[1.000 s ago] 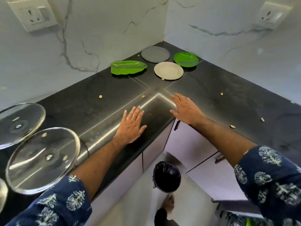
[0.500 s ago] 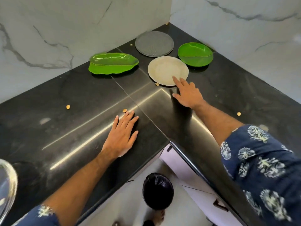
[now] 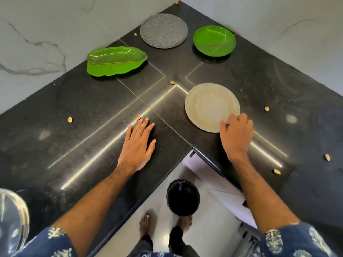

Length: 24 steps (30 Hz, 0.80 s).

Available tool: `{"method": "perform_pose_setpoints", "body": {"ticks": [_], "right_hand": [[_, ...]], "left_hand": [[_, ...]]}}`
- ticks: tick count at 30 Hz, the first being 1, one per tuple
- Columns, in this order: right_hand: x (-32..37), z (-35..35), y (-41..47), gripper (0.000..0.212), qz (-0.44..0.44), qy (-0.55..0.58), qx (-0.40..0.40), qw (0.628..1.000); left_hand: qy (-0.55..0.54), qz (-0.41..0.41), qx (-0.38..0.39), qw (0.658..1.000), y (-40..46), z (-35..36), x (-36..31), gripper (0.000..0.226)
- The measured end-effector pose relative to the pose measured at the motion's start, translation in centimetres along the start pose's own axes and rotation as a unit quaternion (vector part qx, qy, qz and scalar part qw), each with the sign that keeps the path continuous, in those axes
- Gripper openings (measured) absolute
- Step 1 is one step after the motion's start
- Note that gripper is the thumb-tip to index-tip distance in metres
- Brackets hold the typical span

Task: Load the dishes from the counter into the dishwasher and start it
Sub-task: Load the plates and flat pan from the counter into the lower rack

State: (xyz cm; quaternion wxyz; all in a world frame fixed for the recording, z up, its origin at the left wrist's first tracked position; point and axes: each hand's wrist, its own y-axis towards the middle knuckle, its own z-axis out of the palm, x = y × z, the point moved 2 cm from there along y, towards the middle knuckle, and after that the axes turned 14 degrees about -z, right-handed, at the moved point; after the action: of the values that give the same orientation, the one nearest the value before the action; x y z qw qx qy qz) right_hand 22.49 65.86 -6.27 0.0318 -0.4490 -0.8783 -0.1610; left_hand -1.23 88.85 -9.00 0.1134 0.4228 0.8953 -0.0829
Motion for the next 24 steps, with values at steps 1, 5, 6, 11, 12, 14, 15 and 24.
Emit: {"method": "perform_pose_setpoints", "body": {"ticks": [1, 5, 6, 11, 12, 14, 15, 24], "right_hand": [[-0.4, -0.1, -1.3, 0.021, 0.026, 0.041, -0.01, 0.999], [-1.6, -2.2, -7.0, 0.05, 0.19, 0.228, -0.072, 0.952], [-1.8, -3.0, -7.9, 0.056, 0.233, 0.251, -0.058, 0.938], [-2.2, -6.5, -11.4, 0.038, 0.339, 0.194, 0.061, 0.918], [-1.8, -6.9, -11.9, 0.036, 0.346, 0.196, 0.073, 0.915], [-1.1, -7.3, -12.8, 0.031, 0.365, 0.239, 0.086, 0.895], [-0.7, -7.5, -13.5, 0.028, 0.384, 0.284, 0.082, 0.875], [0.3, -12.5, -29.7, 0.019, 0.475, 0.582, -0.127, 0.648]], "left_hand": [[-0.005, -0.001, -0.002, 1.0, 0.0, 0.0, 0.0, 0.056], [-0.008, 0.007, -0.006, 1.0, -0.2, -0.1, -0.1, 0.054], [-0.01, 0.005, -0.005, 1.0, -0.1, -0.2, 0.0, 0.054], [-0.015, 0.032, 0.004, 0.999, -0.2, 0.1, -0.1, 0.052], [-0.016, 0.044, 0.007, 0.999, -0.3, 0.1, -0.1, 0.051], [-0.015, 0.075, 0.013, 0.997, -0.7, 0.0, -0.2, 0.05], [-0.013, 0.092, 0.014, 0.996, -0.9, -0.1, -0.3, 0.049], [-0.01, 0.342, 0.1, 0.934, -5.6, 2.0, -5.5, 0.047]]}}
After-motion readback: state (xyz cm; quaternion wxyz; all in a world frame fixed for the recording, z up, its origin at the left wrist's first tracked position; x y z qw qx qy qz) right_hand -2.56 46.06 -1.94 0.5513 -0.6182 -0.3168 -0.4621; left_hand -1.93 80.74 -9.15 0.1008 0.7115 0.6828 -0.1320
